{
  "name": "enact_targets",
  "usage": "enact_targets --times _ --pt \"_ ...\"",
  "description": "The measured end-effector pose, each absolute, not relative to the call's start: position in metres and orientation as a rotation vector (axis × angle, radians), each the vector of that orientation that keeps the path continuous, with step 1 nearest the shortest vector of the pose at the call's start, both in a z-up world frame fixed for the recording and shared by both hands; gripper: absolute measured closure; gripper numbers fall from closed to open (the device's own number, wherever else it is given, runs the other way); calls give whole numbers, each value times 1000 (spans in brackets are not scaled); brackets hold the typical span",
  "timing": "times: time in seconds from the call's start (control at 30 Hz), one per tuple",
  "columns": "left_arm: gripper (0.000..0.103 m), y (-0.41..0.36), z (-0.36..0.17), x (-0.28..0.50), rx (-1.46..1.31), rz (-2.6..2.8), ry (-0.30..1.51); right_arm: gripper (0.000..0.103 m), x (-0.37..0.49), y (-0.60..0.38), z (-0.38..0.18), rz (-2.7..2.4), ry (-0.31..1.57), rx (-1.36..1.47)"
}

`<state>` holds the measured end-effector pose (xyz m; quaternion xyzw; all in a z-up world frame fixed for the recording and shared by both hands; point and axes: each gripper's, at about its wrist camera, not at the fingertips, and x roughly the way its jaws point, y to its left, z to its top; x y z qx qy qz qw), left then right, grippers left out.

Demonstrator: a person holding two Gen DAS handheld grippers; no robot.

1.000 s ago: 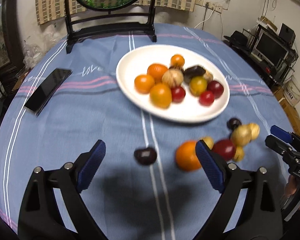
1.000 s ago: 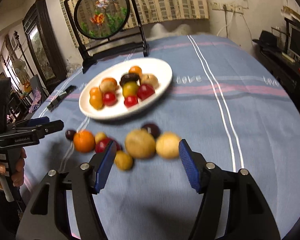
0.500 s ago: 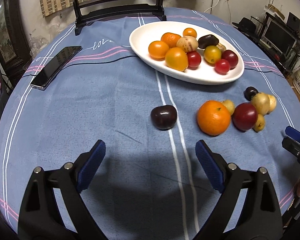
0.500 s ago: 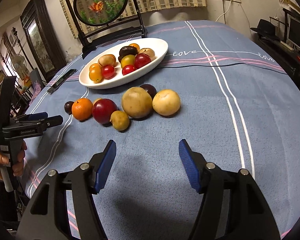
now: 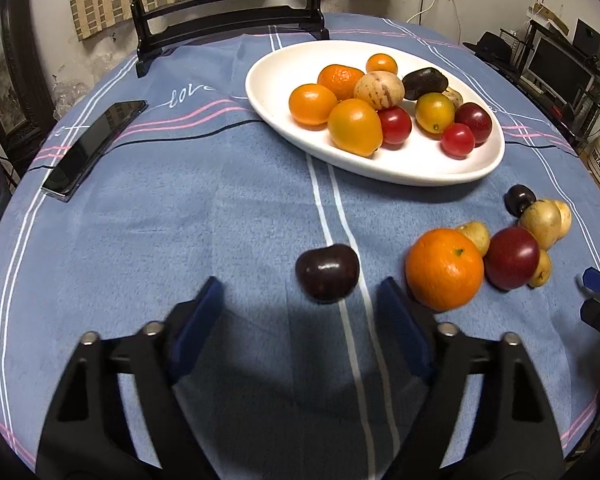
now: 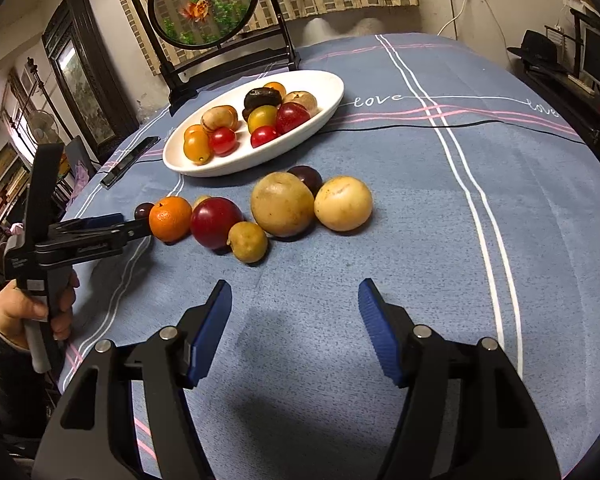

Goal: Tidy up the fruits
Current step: 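Grasp the dark purple plum with the left tool while the right tool grasps a pale yellow potato, then carry the plum and potato onto the white plate and open both tools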

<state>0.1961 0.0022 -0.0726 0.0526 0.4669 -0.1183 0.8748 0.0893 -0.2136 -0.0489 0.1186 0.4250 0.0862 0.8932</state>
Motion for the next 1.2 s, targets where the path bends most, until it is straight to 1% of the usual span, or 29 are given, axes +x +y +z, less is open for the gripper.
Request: enact_targets --times 0.03,0.07,0.13,0.2,0.33,0.47,0.63,0.73,0.77,0.93,0.97,1.03,1.2 --pt "39 2 -74 199 103 -252 980 37 90 -213 -49 180 881 243" --pt "42 2 -74 200 108 -240 971 37 91 -213 -48 180 882 244" --pt "59 -1 -73 203 105 -261 963 37 93 -213 -48 176 884 240" --pt "71 -6 -72 203 110 -286 956 37 95 -213 -49 168 889 234" --pt "71 -8 -70 201 90 -312 955 37 101 -214 -48 115 896 158" --pt "71 -6 -68 195 74 -328 956 37 111 -214 -48 42 913 17" --pt "71 -6 -68 190 68 -343 958 37 127 -215 -55 33 945 -43" --pt "71 -7 -68 187 66 -347 960 42 138 -214 -60 40 962 -62" --pt "71 -7 -68 187 66 -348 960 46 142 -213 -61 41 963 -63" --pt "71 -8 -70 186 69 -352 965 56 159 -214 -61 65 966 -42" --pt "71 -9 -71 186 70 -353 966 61 163 -214 -62 81 970 -33" --pt "71 -9 -72 186 71 -352 969 64 166 -215 -61 100 964 -16" --pt "71 -7 -70 184 65 -353 971 65 162 -215 -57 101 952 6"
